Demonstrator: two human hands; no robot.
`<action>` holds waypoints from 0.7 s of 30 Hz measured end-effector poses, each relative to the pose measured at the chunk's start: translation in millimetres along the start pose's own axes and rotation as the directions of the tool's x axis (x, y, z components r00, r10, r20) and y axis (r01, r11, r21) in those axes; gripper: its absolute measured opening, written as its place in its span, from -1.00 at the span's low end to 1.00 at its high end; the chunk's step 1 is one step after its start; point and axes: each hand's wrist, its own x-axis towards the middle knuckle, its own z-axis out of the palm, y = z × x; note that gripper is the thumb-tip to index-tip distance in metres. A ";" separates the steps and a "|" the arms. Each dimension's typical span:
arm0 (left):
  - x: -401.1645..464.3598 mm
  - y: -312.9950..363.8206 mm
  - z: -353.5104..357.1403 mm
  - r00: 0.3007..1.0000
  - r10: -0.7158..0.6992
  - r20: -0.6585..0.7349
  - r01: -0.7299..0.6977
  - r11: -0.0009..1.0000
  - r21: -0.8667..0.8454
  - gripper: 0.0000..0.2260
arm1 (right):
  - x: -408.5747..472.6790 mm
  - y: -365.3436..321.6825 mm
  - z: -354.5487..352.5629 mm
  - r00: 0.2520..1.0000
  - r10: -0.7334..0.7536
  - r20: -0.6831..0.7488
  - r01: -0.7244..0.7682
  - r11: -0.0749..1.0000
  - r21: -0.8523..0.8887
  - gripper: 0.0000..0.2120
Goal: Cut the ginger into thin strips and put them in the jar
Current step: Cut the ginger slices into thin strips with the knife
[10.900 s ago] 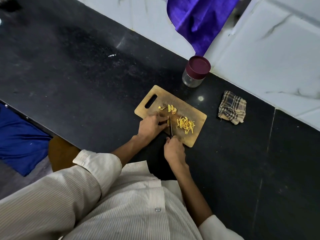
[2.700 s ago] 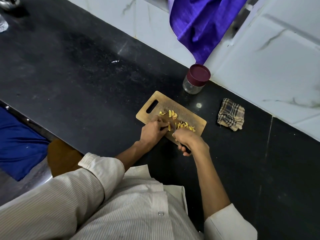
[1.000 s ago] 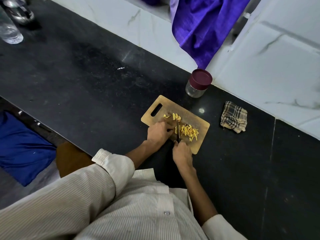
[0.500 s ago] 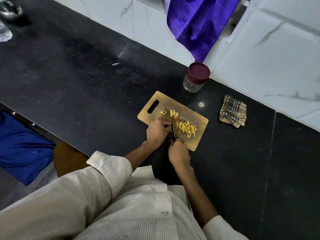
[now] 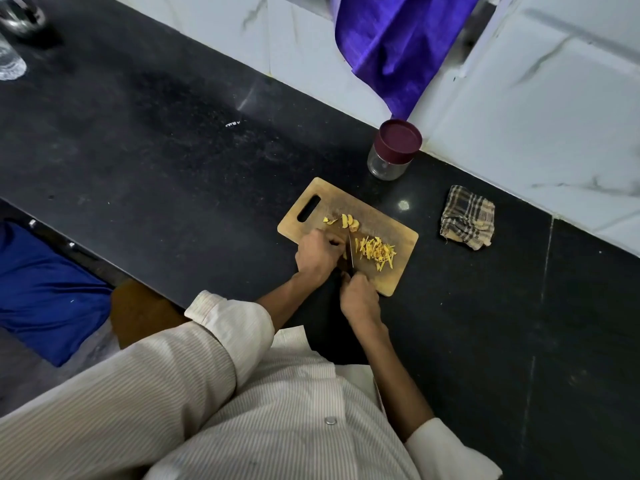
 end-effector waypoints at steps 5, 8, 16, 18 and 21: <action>0.6 0.9 -3.5 1.000 -0.004 0.028 0.004 1.000 -0.014 -0.90 | -17.8 19.4 2.6 1.000 -0.024 0.001 0.024 0.987 -0.157 -0.65; -0.2 3.8 -4.5 0.999 -0.010 0.037 0.010 1.000 -0.007 -0.91 | -12.7 20.0 -4.2 0.999 0.016 -0.042 -0.021 0.994 -0.104 -0.66; 2.3 -1.5 -5.4 0.999 0.030 0.041 -0.030 0.999 0.011 -0.92 | -2.2 26.3 -15.5 0.999 -0.019 -0.028 0.021 0.997 0.074 -0.65; 2.3 -2.4 -4.6 0.998 0.044 0.040 -0.044 0.999 0.007 -0.92 | -1.0 29.3 -17.0 1.000 -0.011 -0.029 0.015 0.992 0.126 -0.65; 1.7 -5.0 -3.4 0.997 0.076 0.029 -0.076 0.997 0.011 -0.91 | 0.5 33.8 -17.5 1.000 0.018 -0.023 -0.014 0.986 0.168 -0.67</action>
